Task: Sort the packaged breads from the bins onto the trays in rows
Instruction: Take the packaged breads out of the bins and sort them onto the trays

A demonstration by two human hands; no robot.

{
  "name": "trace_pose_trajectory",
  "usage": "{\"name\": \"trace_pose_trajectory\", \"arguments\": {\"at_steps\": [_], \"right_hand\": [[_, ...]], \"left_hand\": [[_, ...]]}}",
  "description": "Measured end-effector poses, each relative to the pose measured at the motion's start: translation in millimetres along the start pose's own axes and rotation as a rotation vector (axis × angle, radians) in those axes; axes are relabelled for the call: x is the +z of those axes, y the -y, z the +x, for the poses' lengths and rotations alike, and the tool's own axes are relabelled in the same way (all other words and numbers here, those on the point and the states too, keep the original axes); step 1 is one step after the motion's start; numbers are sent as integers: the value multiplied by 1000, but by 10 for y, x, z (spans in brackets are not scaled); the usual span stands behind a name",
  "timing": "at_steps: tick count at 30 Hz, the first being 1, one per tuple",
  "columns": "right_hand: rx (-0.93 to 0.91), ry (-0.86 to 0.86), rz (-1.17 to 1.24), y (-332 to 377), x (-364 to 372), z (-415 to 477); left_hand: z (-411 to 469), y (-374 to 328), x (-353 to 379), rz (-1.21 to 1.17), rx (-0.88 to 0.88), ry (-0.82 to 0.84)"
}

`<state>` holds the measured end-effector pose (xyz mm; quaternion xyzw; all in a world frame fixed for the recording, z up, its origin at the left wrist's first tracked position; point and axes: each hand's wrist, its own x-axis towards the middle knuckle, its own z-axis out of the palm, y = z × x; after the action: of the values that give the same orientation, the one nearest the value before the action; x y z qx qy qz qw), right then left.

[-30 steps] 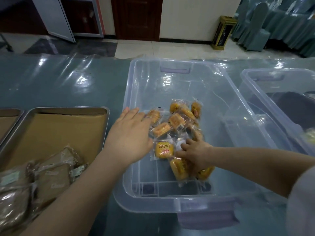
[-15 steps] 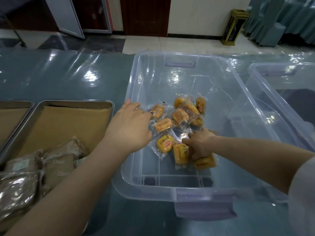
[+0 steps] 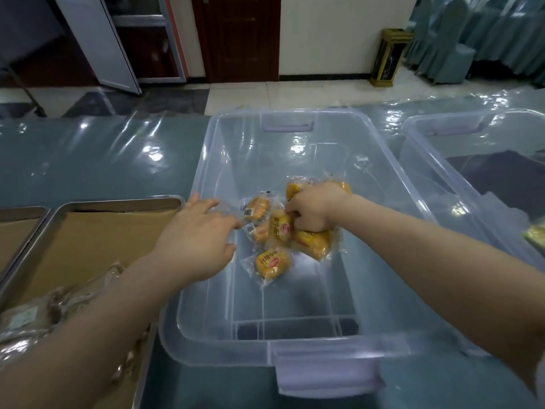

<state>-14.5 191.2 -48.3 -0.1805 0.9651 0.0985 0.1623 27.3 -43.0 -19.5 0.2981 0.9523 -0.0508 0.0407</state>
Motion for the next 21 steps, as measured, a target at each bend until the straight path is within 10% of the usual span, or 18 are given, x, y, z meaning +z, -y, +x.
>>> {"name": "trace_pose_trajectory", "arguments": {"at_steps": [12,21], "right_hand": [[372,233,51,-133,-103,-136],[349,207,-58,-120,118,-60]], "left_hand": [[1015,-722,51,302,151,561],[1294,-599,1013,132,21,547]]}}
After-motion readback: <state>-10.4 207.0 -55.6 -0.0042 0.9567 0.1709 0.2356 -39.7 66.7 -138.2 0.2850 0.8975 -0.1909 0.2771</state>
